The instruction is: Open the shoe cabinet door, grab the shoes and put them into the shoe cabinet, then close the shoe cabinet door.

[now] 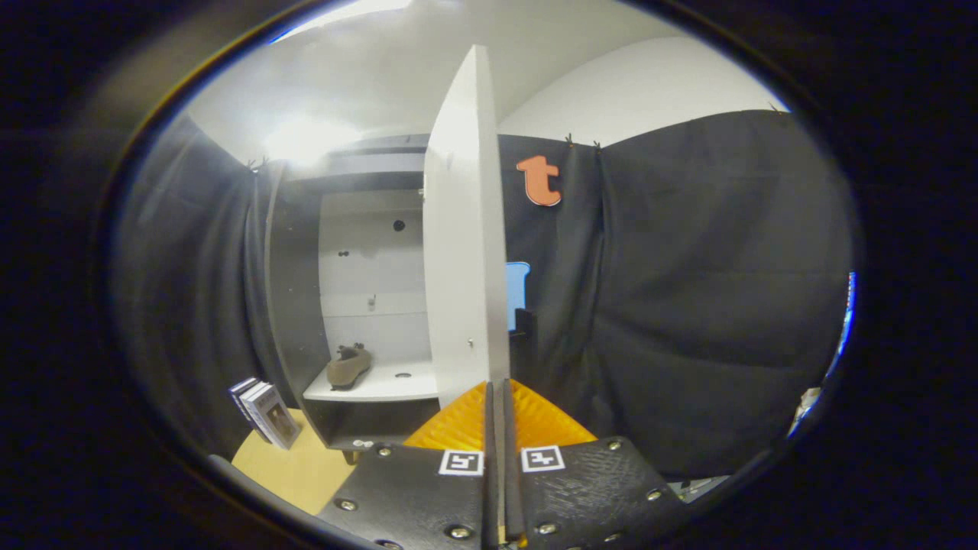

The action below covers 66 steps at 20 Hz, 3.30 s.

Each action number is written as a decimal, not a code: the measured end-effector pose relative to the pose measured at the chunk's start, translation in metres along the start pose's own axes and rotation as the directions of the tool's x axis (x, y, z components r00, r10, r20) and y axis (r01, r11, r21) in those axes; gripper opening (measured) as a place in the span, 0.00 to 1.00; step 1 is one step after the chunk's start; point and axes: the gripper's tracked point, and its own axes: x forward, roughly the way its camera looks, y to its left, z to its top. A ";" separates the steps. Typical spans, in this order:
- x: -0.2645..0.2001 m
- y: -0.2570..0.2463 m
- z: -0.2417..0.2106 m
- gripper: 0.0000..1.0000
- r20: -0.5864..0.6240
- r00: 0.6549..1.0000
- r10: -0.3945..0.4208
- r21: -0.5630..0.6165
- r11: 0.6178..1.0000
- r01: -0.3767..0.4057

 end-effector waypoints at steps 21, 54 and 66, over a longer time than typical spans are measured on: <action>0.010 0.180 -0.178 0.13 -0.321 0.902 0.289 -0.060 0.944 -0.324; -0.006 0.234 -0.530 0.01 -0.840 0.526 0.129 -0.070 0.937 -0.342; 0.084 0.251 -0.377 0.00 -0.625 0.778 0.059 -0.130 0.975 -0.179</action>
